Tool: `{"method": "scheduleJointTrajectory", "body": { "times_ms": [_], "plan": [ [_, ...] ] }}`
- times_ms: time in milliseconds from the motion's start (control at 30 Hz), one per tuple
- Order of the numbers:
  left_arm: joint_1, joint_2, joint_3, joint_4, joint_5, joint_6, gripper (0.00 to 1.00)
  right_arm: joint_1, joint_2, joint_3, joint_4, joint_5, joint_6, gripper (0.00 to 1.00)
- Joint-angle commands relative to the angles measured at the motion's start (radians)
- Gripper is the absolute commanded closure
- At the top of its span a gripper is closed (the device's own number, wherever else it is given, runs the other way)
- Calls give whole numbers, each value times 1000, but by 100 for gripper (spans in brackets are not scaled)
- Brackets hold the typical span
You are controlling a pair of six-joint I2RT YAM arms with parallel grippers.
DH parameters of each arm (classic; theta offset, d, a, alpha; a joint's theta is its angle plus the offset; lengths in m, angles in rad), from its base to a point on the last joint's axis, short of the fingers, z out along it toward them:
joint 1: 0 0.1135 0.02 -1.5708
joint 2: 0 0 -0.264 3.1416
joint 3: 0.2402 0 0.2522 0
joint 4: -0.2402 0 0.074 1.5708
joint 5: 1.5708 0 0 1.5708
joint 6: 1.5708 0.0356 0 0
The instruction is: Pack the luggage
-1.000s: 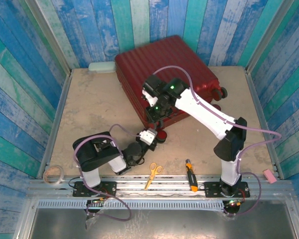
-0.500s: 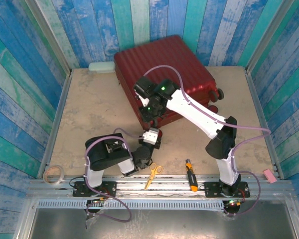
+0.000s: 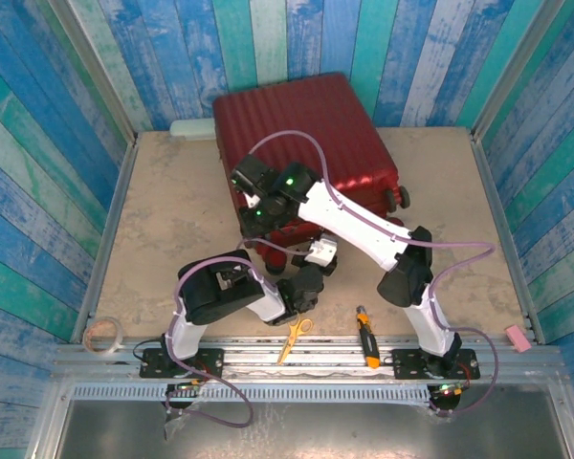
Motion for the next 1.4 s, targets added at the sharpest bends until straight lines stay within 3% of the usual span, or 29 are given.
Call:
{"method": "scheduleJointTrajectory", "body": {
  "times_ms": [0,67,100,200,367,500,600,700,800,900,1033,1167,1367],
  "plan": [
    [-98,81,48,-148,209,11,100,81,70,60,469,-337,-108,97],
    [-97,89,50,-141,208,8,100,83,73,70,478,-337,-97,86],
    [-98,91,51,-142,206,4,100,82,74,80,467,-329,-103,75],
    [-97,85,44,-148,199,-6,100,72,40,80,363,-252,-191,55],
    [-72,78,49,-218,246,-65,100,-1,-187,-178,256,-2,-360,36],
    [-66,94,54,-212,250,-61,100,-99,-409,-391,246,58,-396,23],
    [-65,96,57,-206,253,-58,100,-193,-566,-507,239,115,-392,18],
    [-62,95,51,-199,253,-59,100,-349,-678,-622,238,124,-391,17],
    [-58,91,42,-192,253,-66,100,-511,-717,-702,204,131,-416,16],
    [-56,86,41,-192,256,-68,100,-611,-716,-755,179,152,-445,16],
    [-57,82,41,-195,258,-70,100,-656,-697,-782,172,133,-466,16],
    [-57,80,38,-190,252,-72,100,-670,-655,-790,162,217,-472,15],
    [-55,65,28,-192,238,-80,100,-686,-582,-772,124,173,-499,20]
  ]
}}
